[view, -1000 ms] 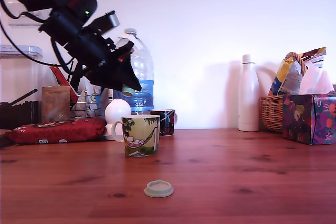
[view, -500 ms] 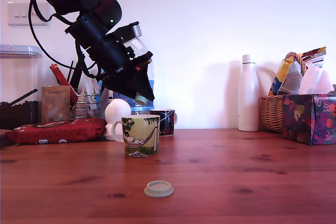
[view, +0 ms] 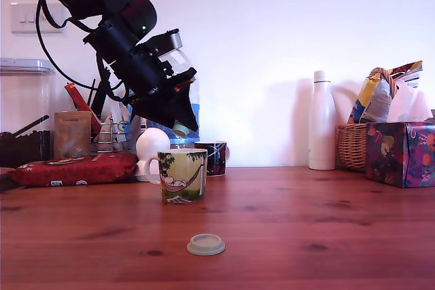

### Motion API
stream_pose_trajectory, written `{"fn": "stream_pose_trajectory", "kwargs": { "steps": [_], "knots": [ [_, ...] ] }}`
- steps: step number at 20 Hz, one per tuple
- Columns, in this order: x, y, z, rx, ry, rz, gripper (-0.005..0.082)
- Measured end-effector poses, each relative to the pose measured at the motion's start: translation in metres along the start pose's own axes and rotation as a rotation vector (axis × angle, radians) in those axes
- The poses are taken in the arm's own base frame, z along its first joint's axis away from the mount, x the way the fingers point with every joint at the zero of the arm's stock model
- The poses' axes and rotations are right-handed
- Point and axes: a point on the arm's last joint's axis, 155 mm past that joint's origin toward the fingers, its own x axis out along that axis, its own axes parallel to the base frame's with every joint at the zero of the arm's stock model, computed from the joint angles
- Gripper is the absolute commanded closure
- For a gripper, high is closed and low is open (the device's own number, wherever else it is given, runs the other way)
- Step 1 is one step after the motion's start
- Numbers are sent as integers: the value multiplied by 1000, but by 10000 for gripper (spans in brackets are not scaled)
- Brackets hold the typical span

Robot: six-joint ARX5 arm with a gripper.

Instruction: Pick up the coffee capsules from the table one by one and drop them inside the nearest coffee cup

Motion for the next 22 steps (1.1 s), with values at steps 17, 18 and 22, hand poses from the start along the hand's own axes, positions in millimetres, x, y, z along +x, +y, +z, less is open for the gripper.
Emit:
{"fn": "stream_pose_trajectory", "kwargs": {
  "steps": [17, 18, 22],
  "knots": [
    [0, 0, -5, 8, 18, 0, 710],
    [0, -1, -5, 8, 18, -5, 782],
    [0, -6, -3, 6, 11, -36, 788]
  ]
}}
